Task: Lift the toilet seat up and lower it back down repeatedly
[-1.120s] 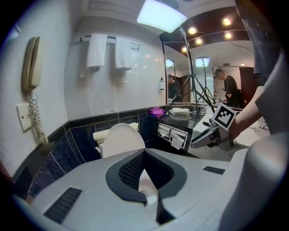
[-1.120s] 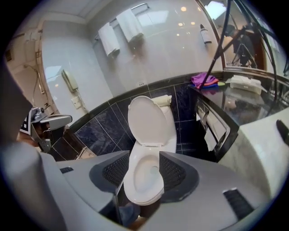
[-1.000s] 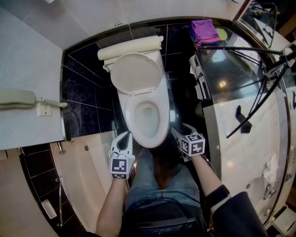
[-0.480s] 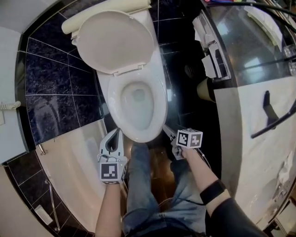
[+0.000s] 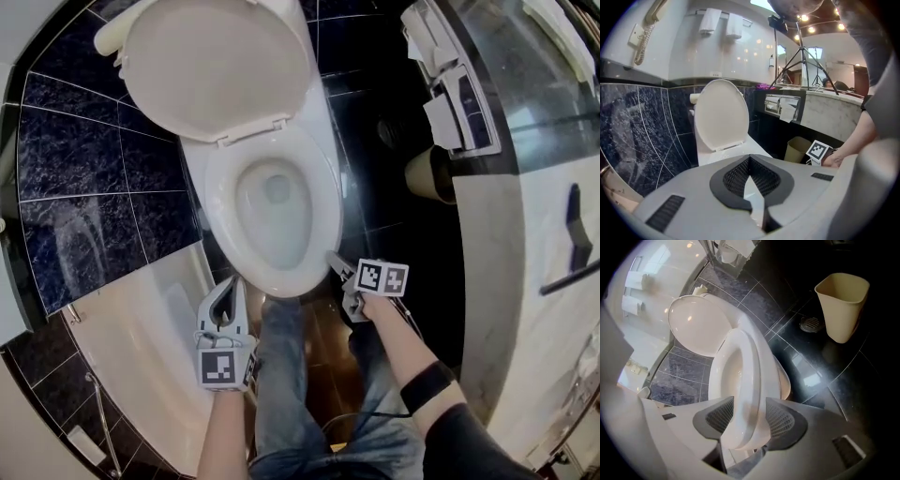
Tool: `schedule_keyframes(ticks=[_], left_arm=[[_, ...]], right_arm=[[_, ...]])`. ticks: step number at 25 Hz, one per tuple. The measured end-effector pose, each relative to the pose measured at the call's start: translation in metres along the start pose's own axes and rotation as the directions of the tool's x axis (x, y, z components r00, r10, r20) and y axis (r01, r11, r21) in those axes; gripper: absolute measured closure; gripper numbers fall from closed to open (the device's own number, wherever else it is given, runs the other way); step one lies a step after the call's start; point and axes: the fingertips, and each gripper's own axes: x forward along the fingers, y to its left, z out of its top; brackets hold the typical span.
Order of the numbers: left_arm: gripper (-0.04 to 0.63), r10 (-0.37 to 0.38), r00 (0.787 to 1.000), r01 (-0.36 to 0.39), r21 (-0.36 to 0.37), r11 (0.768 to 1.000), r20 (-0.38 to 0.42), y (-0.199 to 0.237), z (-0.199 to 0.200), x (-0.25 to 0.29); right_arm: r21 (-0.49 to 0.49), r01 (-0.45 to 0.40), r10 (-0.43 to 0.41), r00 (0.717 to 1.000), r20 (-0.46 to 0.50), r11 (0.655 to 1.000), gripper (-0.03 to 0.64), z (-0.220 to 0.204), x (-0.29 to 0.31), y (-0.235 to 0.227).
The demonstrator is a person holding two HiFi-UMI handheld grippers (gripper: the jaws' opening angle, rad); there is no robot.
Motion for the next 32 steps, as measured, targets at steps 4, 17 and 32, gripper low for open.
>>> schedule_keyframes(ticks=[4, 17, 32], left_arm=[[0.595, 0.005, 1.000, -0.006, -0.019, 1.000, -0.018, 0.009, -0.007, 0.001], [0.595, 0.007, 0.999, -0.009, -0.055, 0.998, -0.049, 0.015, -0.033, 0.009], [0.595, -0.013, 0.997, 0.003, -0.143, 0.990, -0.073, -0.008, -0.031, -0.008]], right_arm=[[0.034, 0.003, -0.003, 1.000, 0.003, 0.999, 0.383, 0.002, 0.017, -0.003], [0.081, 0.005, -0.008, 0.999, 0.040, 0.997, 0.480, 0.008, 0.019, 0.000], [0.140, -0.043, 0.041, 0.999, 0.011, 0.989, 0.492, 0.016, -0.014, 0.031]])
